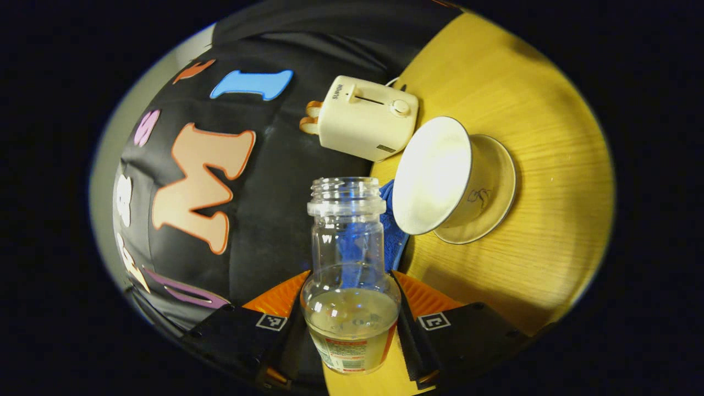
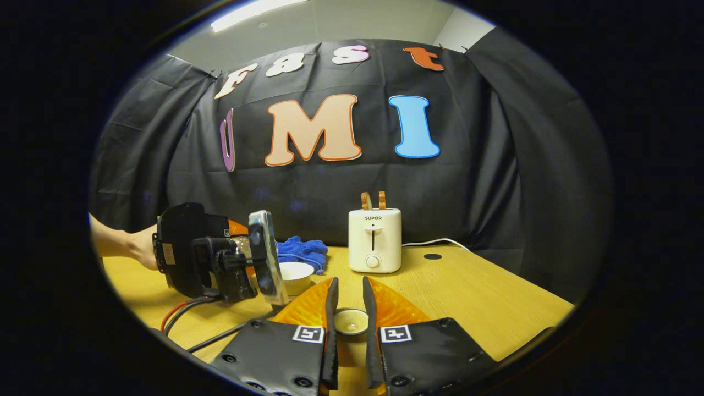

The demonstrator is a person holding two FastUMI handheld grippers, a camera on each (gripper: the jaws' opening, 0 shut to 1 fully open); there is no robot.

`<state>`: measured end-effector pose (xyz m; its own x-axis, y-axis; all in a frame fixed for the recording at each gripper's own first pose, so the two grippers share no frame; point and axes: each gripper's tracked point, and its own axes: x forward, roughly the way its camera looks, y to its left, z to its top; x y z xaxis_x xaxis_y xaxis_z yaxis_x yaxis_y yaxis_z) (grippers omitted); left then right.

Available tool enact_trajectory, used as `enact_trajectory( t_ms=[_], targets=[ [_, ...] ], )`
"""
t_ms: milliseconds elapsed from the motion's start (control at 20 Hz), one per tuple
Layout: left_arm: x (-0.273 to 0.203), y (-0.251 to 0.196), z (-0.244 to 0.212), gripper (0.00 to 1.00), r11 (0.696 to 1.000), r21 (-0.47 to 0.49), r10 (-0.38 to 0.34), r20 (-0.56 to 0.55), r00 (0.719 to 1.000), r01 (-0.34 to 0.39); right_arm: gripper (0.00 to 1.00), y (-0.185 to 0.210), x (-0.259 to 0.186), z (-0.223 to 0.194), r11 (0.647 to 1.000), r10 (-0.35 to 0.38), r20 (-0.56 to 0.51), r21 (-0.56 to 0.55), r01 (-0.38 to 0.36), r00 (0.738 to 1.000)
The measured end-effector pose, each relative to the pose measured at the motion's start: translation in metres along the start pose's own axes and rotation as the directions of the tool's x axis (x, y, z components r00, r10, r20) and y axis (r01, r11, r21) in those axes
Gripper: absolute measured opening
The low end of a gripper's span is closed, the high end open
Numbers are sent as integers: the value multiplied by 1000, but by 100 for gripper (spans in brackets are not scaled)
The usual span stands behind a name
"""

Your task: Open the teacup lid with one hand, grasp the water bottle and pour water into the teacup with the other hand; after pouring, place the water bottle on the coaster and then close the teacup lid.

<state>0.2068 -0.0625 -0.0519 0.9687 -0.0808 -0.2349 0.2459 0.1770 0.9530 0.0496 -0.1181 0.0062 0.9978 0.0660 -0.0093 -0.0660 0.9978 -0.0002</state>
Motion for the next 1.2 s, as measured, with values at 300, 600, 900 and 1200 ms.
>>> enact_trajectory(
  t_ms=[300,600,900,1200],
  targets=[
    [3,10,-4,70,978,204,-24,-42,999,32,23,-1,0,1,1000,0,1,-1,0,1000],
    [6,20,-10,71,939,338,-34,-84,996,60,23,-1,0,0,1000,-1,-1,-1,1,1000],
    [7,23,-9,71,904,420,-36,-103,994,76,23,-4,0,0,1000,-9,-1,-2,9,1000],
    [9,38,-11,71,859,507,-11,-121,993,71,23,-3,2,0,1000,-6,-1,-1,6,1000]
  ],
)
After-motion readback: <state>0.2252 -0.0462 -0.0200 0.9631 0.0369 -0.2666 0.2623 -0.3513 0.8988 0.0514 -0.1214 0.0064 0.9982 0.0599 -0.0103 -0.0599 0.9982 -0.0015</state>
